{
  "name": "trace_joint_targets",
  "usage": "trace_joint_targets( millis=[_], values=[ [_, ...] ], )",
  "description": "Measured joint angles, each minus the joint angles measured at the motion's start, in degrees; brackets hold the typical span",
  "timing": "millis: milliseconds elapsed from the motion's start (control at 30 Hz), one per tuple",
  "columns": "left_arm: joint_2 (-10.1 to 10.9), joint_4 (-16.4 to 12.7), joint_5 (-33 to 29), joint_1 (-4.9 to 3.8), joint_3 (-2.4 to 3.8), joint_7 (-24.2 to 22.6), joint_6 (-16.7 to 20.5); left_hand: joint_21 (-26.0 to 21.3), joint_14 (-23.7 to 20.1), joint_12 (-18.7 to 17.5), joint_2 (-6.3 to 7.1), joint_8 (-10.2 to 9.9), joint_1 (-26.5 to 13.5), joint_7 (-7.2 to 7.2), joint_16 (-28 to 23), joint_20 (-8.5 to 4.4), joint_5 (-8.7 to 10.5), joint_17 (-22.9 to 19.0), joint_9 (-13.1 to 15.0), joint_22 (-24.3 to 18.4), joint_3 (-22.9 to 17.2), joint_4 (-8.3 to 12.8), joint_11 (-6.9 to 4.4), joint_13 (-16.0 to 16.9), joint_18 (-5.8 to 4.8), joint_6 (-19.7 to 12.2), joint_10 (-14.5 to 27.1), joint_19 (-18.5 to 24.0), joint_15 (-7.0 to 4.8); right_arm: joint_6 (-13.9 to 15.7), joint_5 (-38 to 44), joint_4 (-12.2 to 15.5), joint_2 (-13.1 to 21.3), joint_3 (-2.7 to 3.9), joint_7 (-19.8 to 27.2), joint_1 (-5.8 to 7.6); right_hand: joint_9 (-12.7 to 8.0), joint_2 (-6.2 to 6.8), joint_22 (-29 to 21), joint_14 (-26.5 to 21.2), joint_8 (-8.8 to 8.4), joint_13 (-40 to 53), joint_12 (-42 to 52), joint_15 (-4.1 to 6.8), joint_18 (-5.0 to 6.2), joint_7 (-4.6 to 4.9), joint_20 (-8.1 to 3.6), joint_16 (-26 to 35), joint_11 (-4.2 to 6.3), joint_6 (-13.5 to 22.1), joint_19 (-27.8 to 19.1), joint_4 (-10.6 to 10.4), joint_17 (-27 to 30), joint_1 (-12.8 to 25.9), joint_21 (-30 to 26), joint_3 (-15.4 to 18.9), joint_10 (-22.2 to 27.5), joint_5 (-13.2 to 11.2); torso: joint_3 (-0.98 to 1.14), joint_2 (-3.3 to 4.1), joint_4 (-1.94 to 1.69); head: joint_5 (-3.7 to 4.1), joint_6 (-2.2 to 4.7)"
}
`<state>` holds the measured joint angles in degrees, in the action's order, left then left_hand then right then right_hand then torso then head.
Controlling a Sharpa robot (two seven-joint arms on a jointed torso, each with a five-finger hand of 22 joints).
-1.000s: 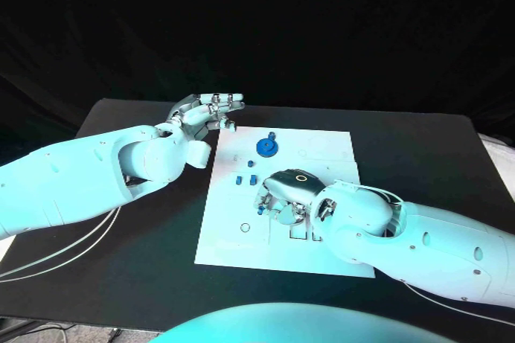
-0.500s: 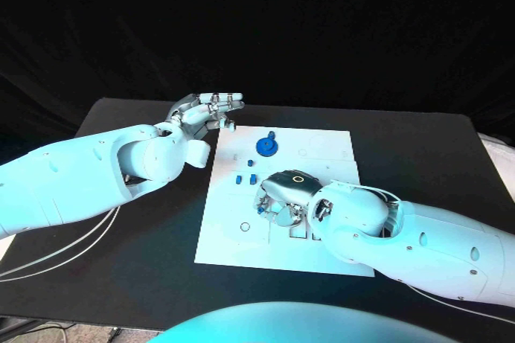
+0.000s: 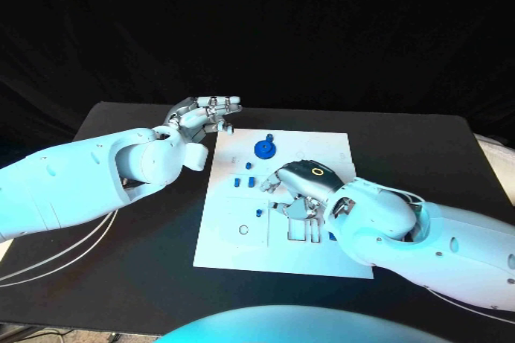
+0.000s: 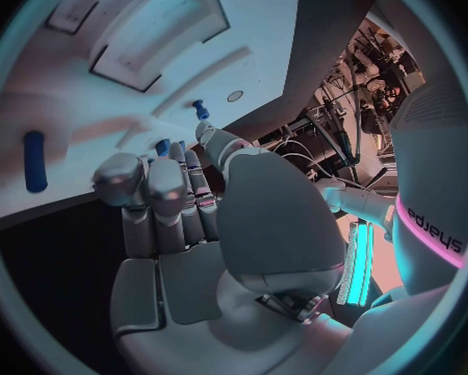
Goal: Assemble the parts on the task board
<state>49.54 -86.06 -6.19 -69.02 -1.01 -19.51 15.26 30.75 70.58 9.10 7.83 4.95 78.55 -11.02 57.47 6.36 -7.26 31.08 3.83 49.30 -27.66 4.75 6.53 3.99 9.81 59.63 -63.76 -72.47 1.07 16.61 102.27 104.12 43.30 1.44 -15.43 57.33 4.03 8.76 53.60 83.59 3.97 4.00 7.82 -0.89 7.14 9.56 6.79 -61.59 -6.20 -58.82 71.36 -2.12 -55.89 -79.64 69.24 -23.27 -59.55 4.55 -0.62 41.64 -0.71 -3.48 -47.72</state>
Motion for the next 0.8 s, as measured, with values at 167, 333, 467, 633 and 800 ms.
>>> trace_joint_targets(
  millis=[167, 333, 467, 633, 800],
  values=[
    [0.0, 0.2, 0.0, 0.00, 0.00, 0.1, -0.1, 0.0, 0.0, 0.0, 0.00, 0.0, 0.0, 0.00, 0.0, 0.00, 0.00, 0.0, 0.0, 0.0, 0.0, 0.0, 0.00, 0.0, -0.01, 0.0, 0.0, 0.0, 0.00, 0.5, -0.8, 2.1, 4.6, 0.86, -0.3, 2.60, 0.0, 0.03, 0.6, 0.3, 0.00, -0.3, 0.1, 0.30, -0.01, -0.67, -0.29, -0.3, 0.24, -0.6, 0.7, 0.1, -0.3, 0.0, 0.5, -0.1, -0.2, 0.0, -0.03, -0.05, 0.06, 0.40, 0.29],
    [0.0, 0.2, 0.0, 0.00, 0.00, 0.2, -0.2, 0.0, 0.0, 0.0, 0.00, 0.0, 0.0, 0.00, 0.0, 0.00, 0.00, 0.0, 0.0, 0.0, 0.0, 0.0, 0.00, 0.0, 0.00, 0.0, 0.0, 0.0, 0.01, -2.1, -1.1, 2.3, 9.3, 1.24, -1.7, 4.80, -0.1, 1.24, 1.0, 0.4, 0.00, -0.4, 0.1, 2.05, -0.02, -1.96, -1.31, -0.6, 1.42, 0.2, 1.6, -0.2, -0.6, 1.2, 0.9, 1.5, 0.6, 0.0, -0.06, -0.05, 0.14, 0.97, 0.65],
    [0.0, 0.2, 0.0, 0.00, 0.00, 0.2, -0.2, 0.0, 0.0, 0.2, 0.00, 0.0, 0.0, 0.01, 0.0, 0.00, 0.00, 0.0, 0.0, 0.0, 0.2, -0.2, 0.00, 0.0, 0.00, 0.0, 0.0, 0.0, 0.03, -4.6, -0.9, 1.6, 10.6, 1.23, -2.9, 5.18, -0.2, 1.55, 0.7, 0.4, -0.24, -0.4, -0.4, 2.35, -0.02, -2.55, -1.87, -0.4, 1.70, 0.8, 1.4, -0.8, -0.2, 1.0, 0.8, 4.0, 2.8, -0.8, -0.05, -0.05, 0.25, 1.19, 0.90],
    [-0.2, 0.2, 0.0, 0.00, 0.00, 0.2, -0.4, 0.0, -0.1, 0.2, 0.00, 0.0, 0.0, 0.01, 0.0, 0.00, 0.00, 0.0, 0.0, 0.0, 0.2, -0.2, 0.00, 0.0, 0.00, 0.0, 0.0, 0.0, -0.13, -6.7, -0.4, 0.7, 10.8, 1.17, -3.8, 5.25, -0.2, 1.83, 0.5, 0.4, -0.24, -0.4, -0.4, 2.35, -0.02, -2.55, -1.87, -0.3, 1.81, 0.8, 1.4, -1.2, -0.1, 0.8, 0.6, 4.7, 3.3, -0.8, -0.05, -0.04, 0.24, 1.58, 1.11],
    [-0.3, 0.4, 0.0, 0.00, 0.00, 0.2, -0.5, 0.0, -0.1, 0.2, 0.00, 0.0, 0.0, 0.09, 0.0, 0.00, 0.00, 0.0, 0.0, 0.0, 0.2, -0.2, 0.20, 0.0, 0.00, -0.1, 0.2, 0.0, -0.13, -8.3, -0.1, 0.0, 10.3, 1.03, -4.1, 5.00, -0.2, 1.42, 0.5, 0.4, -0.24, -0.4, -0.4, 2.35, -0.03, -2.55, -2.07, -0.2, 1.93, 0.8, 1.6, -1.4, 0.0, 0.3, 0.6, 5.0, 3.4, -0.8, -0.05, -0.01, 0.13, 1.68, 1.20]
  ],
)
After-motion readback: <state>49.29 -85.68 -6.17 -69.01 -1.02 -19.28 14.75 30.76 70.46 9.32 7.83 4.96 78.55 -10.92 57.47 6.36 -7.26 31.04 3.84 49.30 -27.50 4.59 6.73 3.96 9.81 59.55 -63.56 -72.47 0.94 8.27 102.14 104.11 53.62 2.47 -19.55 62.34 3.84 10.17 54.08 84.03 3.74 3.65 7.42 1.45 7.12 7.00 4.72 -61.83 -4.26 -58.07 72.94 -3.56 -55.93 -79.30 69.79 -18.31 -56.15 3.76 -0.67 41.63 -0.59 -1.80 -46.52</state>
